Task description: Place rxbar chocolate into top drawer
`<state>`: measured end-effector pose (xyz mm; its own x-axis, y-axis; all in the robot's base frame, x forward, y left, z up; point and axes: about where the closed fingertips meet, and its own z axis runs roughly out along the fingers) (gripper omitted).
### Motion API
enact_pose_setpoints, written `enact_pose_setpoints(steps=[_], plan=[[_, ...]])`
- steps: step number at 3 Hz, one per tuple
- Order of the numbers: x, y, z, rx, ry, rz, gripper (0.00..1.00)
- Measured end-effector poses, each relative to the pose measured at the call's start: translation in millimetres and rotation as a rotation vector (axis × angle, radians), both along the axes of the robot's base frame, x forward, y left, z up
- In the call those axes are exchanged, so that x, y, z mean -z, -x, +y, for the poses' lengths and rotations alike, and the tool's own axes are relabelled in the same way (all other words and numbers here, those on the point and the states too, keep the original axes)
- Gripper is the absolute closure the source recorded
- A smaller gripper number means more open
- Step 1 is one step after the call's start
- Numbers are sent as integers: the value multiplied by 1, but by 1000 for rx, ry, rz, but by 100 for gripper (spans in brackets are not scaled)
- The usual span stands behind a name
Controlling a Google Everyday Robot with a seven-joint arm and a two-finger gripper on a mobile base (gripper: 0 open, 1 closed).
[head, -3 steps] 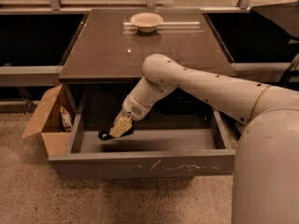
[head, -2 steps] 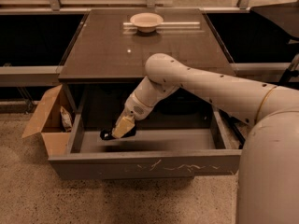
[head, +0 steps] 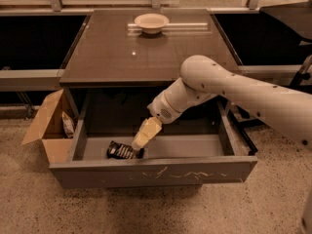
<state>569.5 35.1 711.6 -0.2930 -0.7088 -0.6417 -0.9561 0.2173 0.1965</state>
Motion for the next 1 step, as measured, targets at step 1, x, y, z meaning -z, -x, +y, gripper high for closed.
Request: enact_pose_setpoints(steps=[1], plan=[[-18,5,-44,77,-90,-47,0]])
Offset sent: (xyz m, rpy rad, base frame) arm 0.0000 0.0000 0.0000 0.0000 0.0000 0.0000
